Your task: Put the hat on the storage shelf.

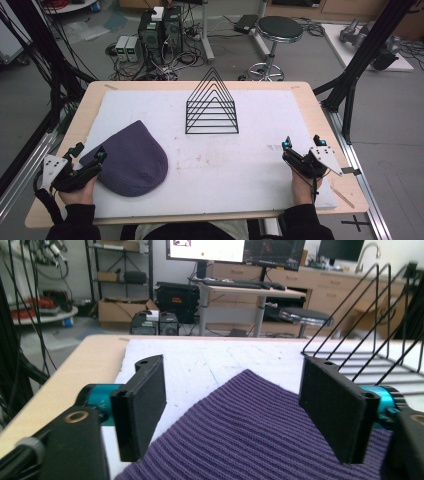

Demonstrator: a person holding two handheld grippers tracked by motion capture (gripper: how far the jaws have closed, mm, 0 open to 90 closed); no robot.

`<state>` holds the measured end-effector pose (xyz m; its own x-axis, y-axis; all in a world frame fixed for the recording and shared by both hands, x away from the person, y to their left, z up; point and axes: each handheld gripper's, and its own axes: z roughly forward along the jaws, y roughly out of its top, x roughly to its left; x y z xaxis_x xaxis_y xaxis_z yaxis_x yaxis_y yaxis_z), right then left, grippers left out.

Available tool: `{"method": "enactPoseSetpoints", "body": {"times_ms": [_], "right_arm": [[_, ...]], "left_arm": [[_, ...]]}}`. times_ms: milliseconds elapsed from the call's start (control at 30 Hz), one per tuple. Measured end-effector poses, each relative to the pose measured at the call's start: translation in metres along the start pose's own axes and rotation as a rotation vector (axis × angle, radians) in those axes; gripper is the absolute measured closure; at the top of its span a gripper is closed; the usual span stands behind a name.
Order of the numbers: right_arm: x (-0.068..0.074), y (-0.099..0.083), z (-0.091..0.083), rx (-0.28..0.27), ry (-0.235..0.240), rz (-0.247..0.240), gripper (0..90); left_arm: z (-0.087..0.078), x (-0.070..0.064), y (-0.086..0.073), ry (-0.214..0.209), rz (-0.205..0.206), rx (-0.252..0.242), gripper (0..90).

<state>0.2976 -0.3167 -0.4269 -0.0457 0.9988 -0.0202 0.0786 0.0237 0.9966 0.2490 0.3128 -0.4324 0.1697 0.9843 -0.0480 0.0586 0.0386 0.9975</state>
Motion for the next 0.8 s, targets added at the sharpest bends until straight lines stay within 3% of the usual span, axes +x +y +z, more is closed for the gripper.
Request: {"method": "enactPoseSetpoints", "body": {"times_ms": [100,500,600,800], "right_arm": [[-0.001,0.0,0.0,0.006,0.0,0.014,7.7],[-0.004,-0.002,0.0,0.015,0.012,0.043,7.7],[-0.004,-0.002,0.0,0.016,0.017,0.047,7.7],[-0.006,-0.003,0.001,0.014,0.02,0.054,7.7]], "left_arm": [[-0.001,0.0,0.001,0.009,0.004,-0.003,23.1],[-0.002,0.0,0.002,-0.026,-0.023,0.007,24.0],[-0.004,0.002,0.007,-0.052,-0.042,0.005,24.1],[-0.008,0.001,0.023,-0.128,0.0,0.011,24.1]]}}
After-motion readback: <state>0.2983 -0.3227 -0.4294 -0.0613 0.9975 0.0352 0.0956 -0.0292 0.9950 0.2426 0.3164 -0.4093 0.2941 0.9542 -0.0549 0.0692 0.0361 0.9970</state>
